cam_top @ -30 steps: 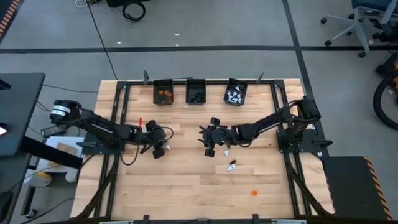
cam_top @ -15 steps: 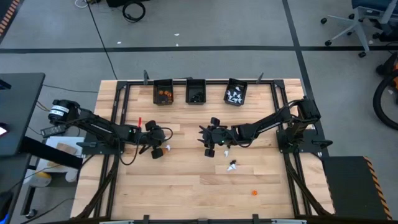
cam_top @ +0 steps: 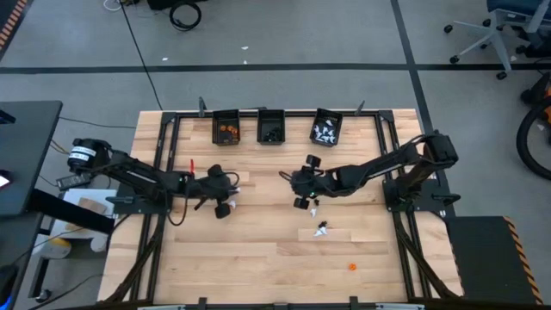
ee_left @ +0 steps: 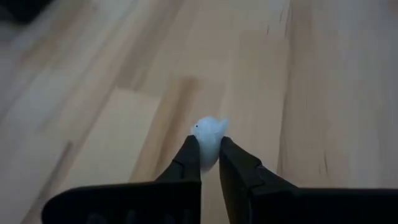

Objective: Sort Halloween decoration
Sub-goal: Put the white ghost toy into the right black basket

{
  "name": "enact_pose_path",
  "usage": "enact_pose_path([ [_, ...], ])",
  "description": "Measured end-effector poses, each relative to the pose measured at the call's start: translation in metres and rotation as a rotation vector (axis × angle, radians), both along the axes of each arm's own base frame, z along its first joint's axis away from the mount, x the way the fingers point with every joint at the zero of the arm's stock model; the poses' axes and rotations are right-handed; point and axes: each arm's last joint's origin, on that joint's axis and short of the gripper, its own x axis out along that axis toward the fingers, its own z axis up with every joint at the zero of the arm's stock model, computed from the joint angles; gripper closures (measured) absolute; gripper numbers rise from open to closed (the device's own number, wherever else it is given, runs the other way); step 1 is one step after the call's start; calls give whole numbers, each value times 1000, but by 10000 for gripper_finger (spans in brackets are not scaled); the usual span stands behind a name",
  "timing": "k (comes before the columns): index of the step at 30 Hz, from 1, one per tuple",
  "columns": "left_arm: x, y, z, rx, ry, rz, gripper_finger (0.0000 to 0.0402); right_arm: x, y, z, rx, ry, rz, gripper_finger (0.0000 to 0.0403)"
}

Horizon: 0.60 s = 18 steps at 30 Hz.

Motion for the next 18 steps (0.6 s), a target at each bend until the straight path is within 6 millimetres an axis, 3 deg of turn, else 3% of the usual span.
enact_pose_path([
  [14,17,28,26,55,-295,19,379,-50,-38,7,-49,155,-519,236],
  [18,28,35,33,83,-311,24,379,-59,-48,6,-70,193,-618,236],
])
